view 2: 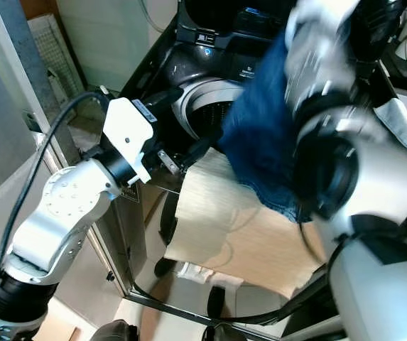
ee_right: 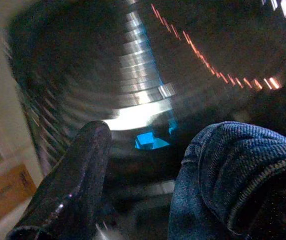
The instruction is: Clothes washing
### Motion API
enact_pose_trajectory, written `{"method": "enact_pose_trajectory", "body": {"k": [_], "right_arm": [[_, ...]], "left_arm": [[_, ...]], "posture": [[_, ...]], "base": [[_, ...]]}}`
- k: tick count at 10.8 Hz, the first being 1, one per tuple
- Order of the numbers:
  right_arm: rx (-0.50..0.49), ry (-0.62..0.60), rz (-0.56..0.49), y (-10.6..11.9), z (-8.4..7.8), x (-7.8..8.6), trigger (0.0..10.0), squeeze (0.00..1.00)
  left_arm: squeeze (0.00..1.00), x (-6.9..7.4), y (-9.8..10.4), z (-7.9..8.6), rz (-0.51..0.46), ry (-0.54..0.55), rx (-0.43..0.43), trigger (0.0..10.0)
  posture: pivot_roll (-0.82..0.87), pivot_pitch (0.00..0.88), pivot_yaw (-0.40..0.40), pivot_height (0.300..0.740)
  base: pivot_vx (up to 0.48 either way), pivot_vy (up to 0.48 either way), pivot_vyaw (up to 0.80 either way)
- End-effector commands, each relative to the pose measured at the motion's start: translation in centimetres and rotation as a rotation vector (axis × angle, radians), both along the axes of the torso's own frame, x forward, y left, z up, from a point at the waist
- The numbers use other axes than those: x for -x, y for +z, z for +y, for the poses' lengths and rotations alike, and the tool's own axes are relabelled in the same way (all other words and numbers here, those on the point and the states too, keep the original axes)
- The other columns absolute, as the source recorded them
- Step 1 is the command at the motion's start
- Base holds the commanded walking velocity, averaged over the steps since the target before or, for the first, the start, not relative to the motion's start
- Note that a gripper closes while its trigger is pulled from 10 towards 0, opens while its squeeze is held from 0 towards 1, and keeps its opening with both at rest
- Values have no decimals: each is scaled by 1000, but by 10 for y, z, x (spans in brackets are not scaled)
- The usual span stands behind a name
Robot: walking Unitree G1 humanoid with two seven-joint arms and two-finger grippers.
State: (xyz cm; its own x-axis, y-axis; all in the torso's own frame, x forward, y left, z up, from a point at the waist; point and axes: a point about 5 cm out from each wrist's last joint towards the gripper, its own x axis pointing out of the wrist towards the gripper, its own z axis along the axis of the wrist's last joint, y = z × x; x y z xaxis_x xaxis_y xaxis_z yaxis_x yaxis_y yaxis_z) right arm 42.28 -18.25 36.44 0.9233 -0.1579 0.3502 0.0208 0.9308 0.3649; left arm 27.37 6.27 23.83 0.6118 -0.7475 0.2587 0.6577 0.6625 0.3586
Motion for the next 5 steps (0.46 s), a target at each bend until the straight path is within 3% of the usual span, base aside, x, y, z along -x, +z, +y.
{"method": "enact_pose_trajectory", "body": {"k": [1, 2, 3, 4, 5], "right_arm": [[23, -20, -69, 18, -6, 5, 10000, 1000], [-11, -11, -69, 17, -7, 5, 10000, 1000], [-143, 22, -29, 3, -11, 2, 10000, 1000], [-155, 32, 104, -28, -9, -4, 10000, 1000], [-37, -3, 189, -46, -7, -5, 10000, 1000]], "left_arm": [[0, 1, -2, -3, 1, -14, -9, 10000], [0, 0, -2, -3, 3, -16, -8, 10000], [0, 0, -3, -5, 7, -22, -5, 10000], [0, 1, -3, -6, 9, -24, -4, 10000], [0, 1, -3, -6, 10, -25, -3, 10000]], "posture": [[74, 0, -99, 740], [71, 0, -100, 740], [69, 0, -101, 740], [67, 0, -101, 740], [65, 0, -102, 740]], "base": [[0, 0, 0], [0, 0, 0], [0, 0, 0], [0, 0, 0], [0, 0, 0]]}}
